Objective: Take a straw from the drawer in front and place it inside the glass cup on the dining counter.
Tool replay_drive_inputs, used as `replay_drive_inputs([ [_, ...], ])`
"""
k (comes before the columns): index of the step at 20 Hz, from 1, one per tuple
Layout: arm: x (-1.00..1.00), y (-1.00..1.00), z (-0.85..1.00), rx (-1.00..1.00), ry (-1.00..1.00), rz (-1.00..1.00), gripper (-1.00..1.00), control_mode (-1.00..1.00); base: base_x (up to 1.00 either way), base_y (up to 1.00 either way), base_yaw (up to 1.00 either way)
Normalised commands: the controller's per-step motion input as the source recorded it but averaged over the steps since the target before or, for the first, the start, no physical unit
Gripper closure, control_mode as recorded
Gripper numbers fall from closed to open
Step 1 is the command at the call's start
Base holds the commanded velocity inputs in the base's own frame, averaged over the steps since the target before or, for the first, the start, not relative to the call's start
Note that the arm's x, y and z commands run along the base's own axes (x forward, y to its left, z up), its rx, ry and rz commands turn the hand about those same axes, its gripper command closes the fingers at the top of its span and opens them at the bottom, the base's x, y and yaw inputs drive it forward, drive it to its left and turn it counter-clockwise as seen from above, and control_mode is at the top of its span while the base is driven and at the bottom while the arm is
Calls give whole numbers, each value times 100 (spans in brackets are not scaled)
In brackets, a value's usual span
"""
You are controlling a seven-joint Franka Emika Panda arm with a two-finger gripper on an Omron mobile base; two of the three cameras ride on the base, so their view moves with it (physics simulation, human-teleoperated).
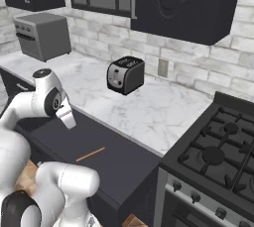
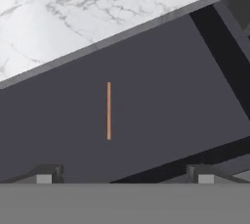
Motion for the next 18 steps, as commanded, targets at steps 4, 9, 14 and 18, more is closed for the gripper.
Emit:
replay_drive_inputs([
  [4, 36, 0, -46, 0, 0, -7, -100, -100, 0, 0, 0],
  [9, 34, 0, -47, 0, 0, -7, -100, -100, 0, 0, 0],
  [14, 38, 0, -41, 0, 0, -1, -100, -100, 0, 0, 0],
  [18, 23, 0, -41, 0, 1, 0, -100, -100, 0, 0, 0],
])
